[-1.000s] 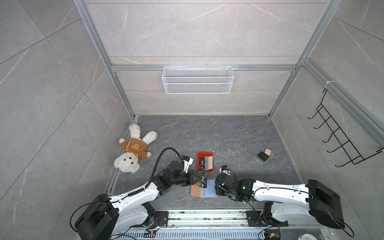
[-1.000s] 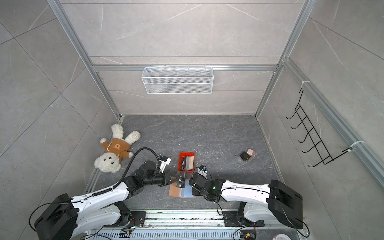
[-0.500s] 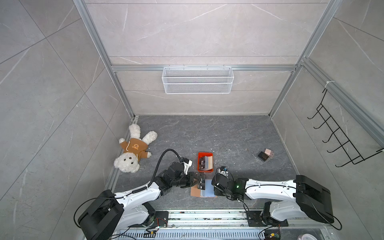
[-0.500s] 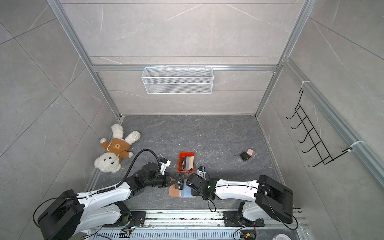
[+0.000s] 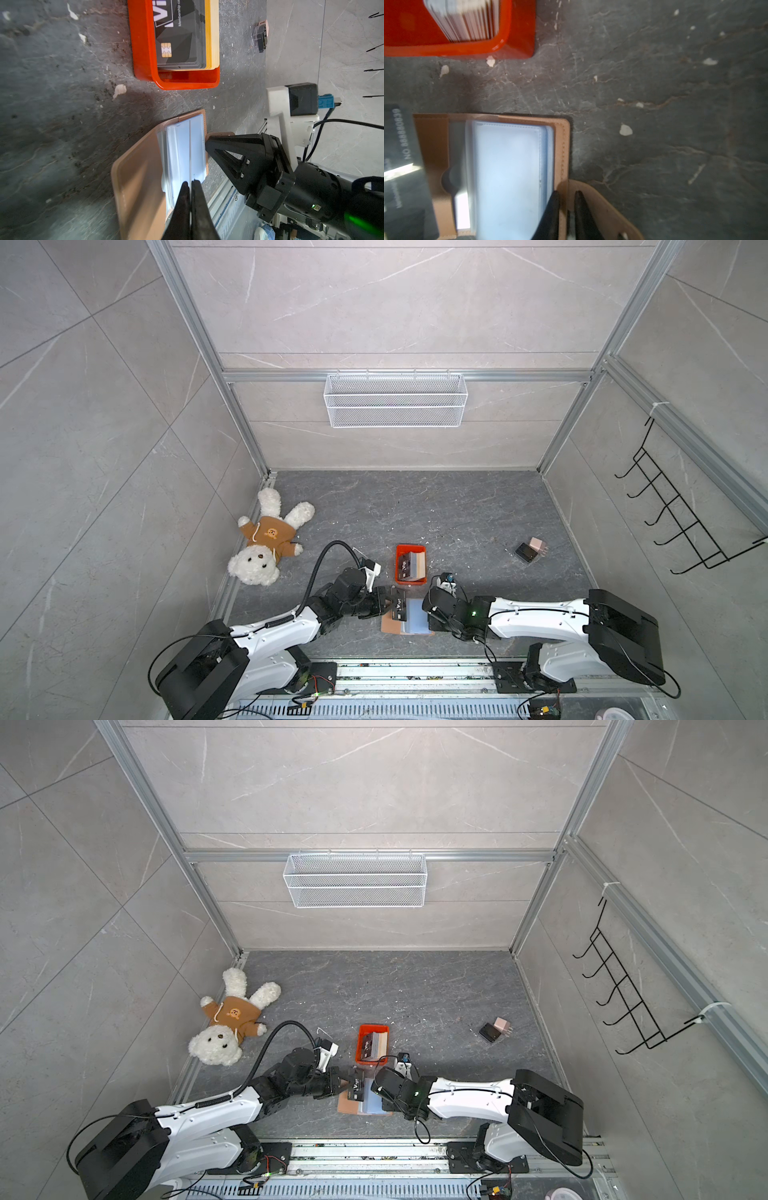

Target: Put the credit cards into the card holder

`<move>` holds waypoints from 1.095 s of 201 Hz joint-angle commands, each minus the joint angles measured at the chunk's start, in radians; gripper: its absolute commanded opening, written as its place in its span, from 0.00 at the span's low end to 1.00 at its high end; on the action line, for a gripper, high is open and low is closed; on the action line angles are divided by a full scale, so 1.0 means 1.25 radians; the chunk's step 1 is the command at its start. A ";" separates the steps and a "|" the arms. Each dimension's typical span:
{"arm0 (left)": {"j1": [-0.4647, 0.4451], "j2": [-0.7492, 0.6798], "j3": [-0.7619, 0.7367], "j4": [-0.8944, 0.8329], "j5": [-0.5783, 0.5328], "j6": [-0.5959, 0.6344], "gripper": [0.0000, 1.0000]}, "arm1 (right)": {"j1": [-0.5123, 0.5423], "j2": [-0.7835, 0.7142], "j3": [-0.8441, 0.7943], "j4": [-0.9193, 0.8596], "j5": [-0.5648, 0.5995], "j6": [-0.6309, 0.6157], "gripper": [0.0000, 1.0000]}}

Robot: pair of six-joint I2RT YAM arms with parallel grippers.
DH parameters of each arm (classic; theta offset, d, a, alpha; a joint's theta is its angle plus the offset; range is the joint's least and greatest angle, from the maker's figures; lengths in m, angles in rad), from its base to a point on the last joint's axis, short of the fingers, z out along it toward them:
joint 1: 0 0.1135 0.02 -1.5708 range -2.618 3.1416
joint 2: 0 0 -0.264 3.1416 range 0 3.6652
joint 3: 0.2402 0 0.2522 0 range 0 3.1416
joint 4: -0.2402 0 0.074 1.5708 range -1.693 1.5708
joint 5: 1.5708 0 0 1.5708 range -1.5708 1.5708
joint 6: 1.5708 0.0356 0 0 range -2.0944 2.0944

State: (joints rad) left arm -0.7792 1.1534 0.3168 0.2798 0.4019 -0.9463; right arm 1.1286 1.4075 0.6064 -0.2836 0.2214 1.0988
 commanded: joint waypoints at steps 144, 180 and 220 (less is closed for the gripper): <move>-0.001 0.092 -0.024 0.122 0.030 -0.010 0.00 | 0.003 0.010 -0.003 -0.019 0.027 -0.021 0.16; -0.001 0.095 -0.042 0.141 0.040 -0.028 0.00 | 0.003 0.010 0.000 -0.023 0.029 -0.021 0.15; -0.005 0.106 -0.059 0.175 0.049 -0.055 0.00 | 0.003 0.012 -0.006 -0.017 0.028 -0.021 0.15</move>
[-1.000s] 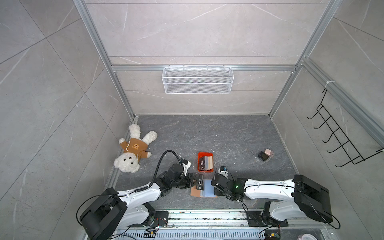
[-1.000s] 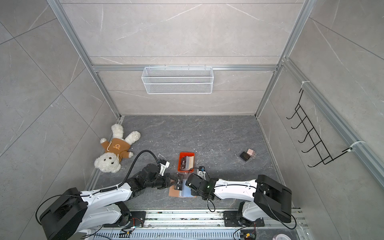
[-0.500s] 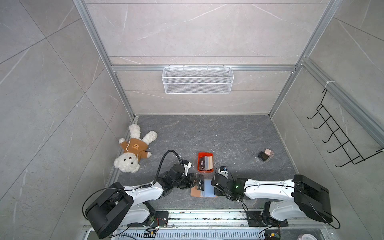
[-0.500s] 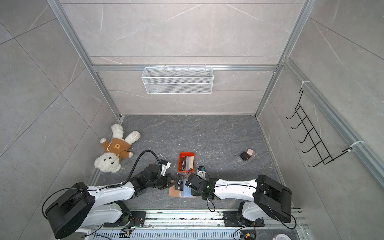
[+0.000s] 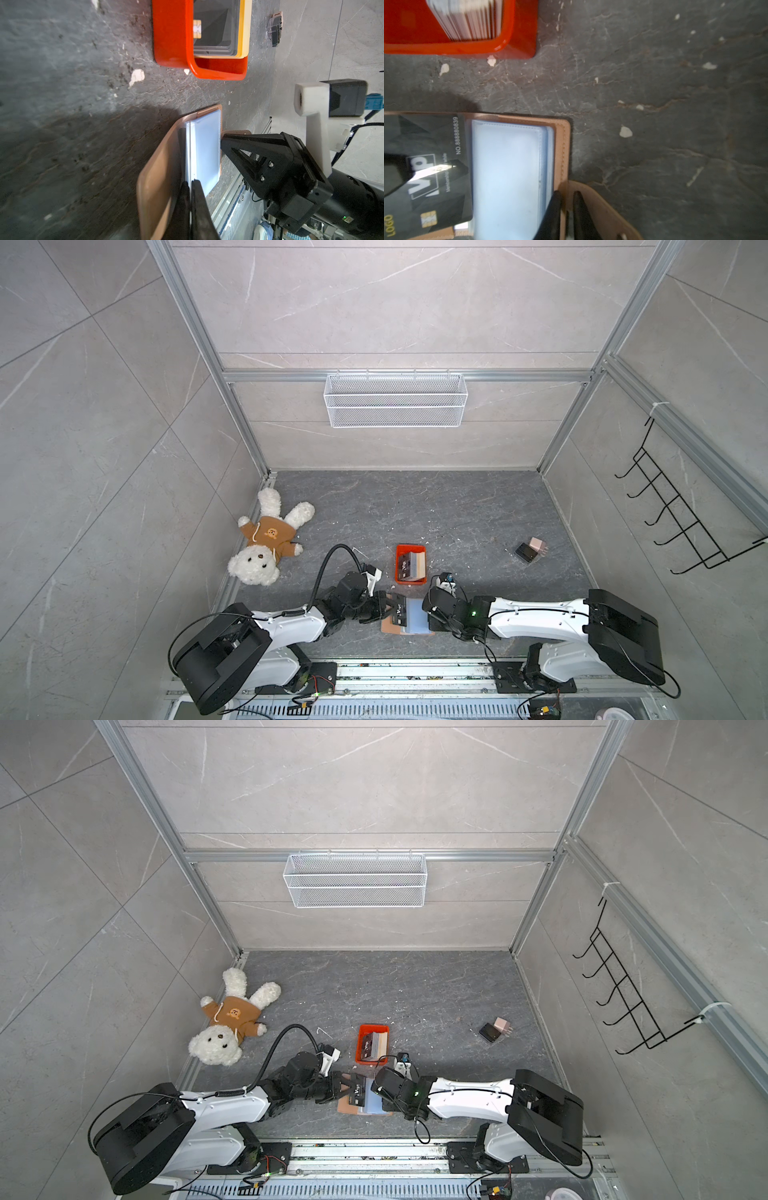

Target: Put the credit cards into the card holder

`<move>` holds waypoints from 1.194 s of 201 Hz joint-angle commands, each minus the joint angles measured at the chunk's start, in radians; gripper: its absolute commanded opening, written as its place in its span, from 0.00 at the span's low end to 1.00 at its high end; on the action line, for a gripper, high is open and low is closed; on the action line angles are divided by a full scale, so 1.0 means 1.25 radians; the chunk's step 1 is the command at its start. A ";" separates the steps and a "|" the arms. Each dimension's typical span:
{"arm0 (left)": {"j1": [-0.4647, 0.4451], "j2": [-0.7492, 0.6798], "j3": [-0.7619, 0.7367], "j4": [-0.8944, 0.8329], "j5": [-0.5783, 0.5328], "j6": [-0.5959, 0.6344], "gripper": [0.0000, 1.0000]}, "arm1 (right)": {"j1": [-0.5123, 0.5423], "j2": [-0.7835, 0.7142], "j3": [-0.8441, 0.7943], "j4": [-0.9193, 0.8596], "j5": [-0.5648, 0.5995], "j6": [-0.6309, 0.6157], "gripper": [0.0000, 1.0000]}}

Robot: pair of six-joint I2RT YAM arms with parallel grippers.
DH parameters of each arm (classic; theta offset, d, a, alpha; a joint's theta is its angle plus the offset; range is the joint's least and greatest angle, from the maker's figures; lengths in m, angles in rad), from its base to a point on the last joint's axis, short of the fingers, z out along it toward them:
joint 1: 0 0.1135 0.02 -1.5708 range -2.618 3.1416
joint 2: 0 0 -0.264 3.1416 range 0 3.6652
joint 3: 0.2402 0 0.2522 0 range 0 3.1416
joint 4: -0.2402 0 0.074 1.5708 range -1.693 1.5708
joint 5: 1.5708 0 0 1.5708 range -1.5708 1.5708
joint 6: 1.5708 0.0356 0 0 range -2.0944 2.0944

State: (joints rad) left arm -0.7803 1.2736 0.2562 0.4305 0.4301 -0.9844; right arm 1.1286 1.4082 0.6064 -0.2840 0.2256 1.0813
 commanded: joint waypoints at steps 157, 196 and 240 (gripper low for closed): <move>-0.014 0.088 -0.026 0.151 0.040 -0.065 0.00 | 0.003 0.011 -0.019 -0.016 0.032 -0.002 0.14; -0.018 0.089 -0.032 0.145 0.031 -0.081 0.00 | 0.003 0.013 -0.018 -0.016 0.034 -0.002 0.14; -0.026 0.095 -0.030 0.145 0.038 -0.081 0.00 | 0.003 0.022 -0.015 -0.017 0.035 -0.002 0.13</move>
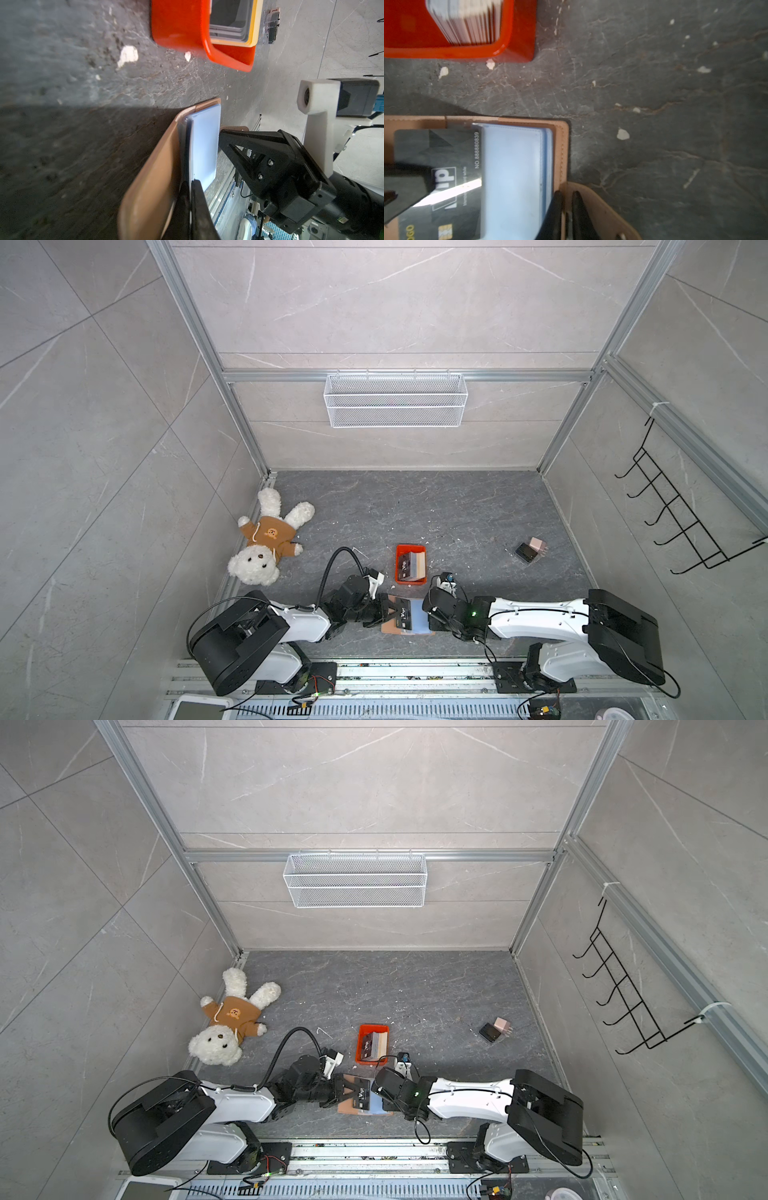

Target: Put the credit cards into the card holder

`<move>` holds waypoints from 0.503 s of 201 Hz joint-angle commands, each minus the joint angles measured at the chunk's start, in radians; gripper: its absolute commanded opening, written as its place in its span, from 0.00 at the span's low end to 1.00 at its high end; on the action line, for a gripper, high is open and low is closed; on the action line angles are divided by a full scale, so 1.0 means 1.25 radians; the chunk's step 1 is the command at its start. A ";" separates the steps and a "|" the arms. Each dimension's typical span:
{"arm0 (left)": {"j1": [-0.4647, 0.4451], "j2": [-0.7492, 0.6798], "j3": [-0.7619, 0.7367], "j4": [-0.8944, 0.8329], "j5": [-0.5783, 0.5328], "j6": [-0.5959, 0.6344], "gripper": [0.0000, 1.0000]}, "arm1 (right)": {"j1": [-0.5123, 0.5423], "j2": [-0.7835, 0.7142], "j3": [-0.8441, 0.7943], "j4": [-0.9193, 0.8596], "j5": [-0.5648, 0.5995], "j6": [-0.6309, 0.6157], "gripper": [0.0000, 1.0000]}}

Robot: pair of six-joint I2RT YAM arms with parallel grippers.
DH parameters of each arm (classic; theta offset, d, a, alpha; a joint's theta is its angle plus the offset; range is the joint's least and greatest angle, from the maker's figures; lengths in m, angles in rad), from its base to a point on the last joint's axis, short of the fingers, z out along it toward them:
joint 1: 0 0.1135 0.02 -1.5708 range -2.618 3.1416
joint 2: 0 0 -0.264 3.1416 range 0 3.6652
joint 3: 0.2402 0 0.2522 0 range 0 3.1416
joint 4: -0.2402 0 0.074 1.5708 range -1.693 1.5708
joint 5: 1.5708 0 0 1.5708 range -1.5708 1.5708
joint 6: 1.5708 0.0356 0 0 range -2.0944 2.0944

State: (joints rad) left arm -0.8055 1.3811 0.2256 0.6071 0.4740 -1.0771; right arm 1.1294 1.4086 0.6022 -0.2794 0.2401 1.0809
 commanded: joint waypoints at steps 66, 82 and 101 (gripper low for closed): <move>-0.010 0.036 0.005 0.004 -0.001 -0.008 0.00 | 0.003 0.032 -0.004 -0.021 0.023 -0.007 0.12; -0.012 0.044 0.007 0.004 -0.004 -0.010 0.01 | 0.003 0.031 -0.005 -0.022 0.024 -0.007 0.12; -0.014 0.050 0.010 -0.003 -0.013 -0.011 0.05 | 0.002 0.031 -0.007 -0.023 0.025 -0.007 0.12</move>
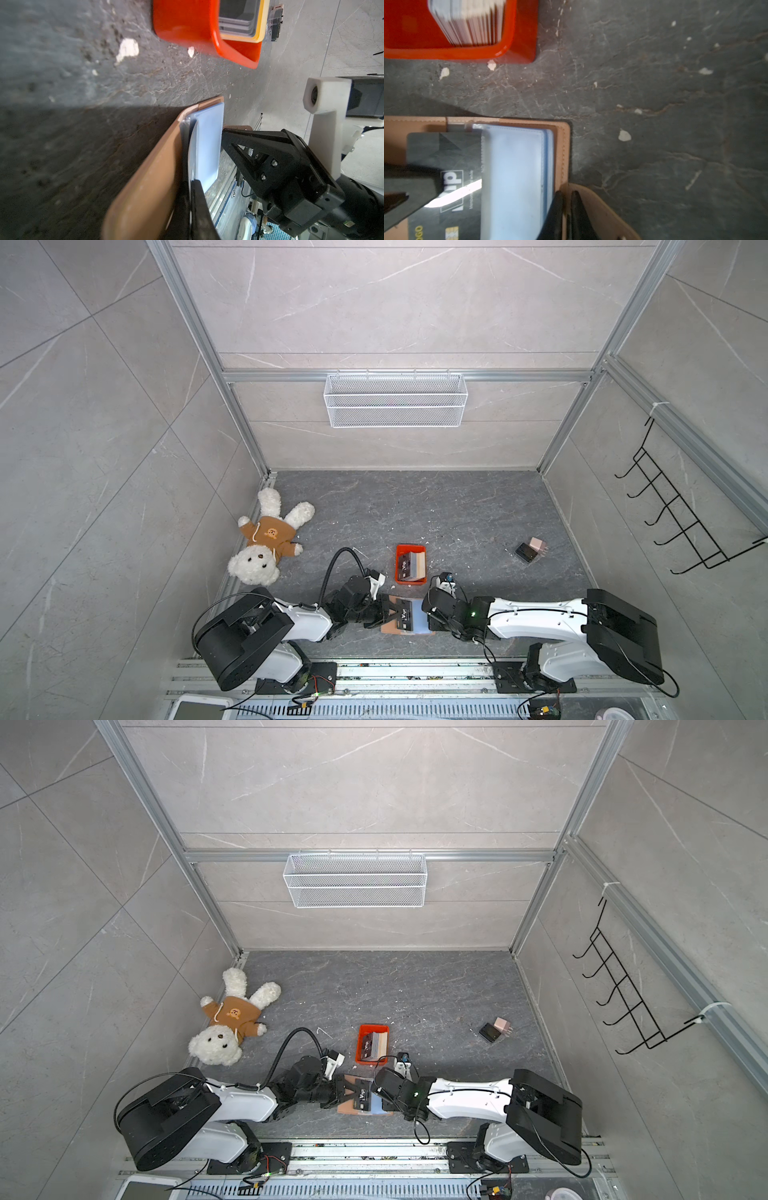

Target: Put the credit cards into the card holder

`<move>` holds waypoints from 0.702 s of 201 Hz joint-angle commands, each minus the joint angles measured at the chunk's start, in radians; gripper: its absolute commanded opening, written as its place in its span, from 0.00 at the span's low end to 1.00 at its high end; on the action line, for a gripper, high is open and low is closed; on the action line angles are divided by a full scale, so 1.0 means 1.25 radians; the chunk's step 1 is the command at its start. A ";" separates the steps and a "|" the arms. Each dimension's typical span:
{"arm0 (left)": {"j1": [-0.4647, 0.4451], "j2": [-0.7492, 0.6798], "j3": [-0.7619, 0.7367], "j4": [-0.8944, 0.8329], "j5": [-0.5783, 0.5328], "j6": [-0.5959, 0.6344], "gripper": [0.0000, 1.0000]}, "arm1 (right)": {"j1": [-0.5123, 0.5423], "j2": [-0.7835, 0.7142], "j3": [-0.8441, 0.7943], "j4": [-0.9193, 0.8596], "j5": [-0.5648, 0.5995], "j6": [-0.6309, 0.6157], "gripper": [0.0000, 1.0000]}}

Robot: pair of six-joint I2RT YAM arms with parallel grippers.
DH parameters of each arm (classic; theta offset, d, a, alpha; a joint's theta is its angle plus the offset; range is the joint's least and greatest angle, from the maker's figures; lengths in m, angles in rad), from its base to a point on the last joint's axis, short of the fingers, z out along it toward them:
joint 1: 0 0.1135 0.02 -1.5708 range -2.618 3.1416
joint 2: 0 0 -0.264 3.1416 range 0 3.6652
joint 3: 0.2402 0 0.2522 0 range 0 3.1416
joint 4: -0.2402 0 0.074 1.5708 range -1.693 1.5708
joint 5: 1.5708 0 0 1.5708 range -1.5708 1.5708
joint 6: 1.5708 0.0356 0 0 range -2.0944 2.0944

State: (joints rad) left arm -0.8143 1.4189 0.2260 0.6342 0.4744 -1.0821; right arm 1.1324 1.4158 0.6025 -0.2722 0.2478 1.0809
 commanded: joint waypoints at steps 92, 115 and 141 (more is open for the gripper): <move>-0.012 0.018 0.026 -0.114 -0.053 -0.006 0.20 | 0.000 0.048 0.005 -0.076 0.036 0.004 0.10; -0.012 0.000 0.034 -0.162 -0.064 -0.001 0.23 | 0.001 0.049 0.005 -0.077 0.037 0.005 0.10; -0.011 -0.035 0.045 -0.239 -0.084 0.008 0.25 | 0.000 0.047 0.006 -0.082 0.040 0.004 0.10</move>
State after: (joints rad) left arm -0.8268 1.4113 0.2699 0.5018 0.4286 -1.0889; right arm 1.1358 1.4345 0.6231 -0.2920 0.2562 1.0813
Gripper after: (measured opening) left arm 0.244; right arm 0.103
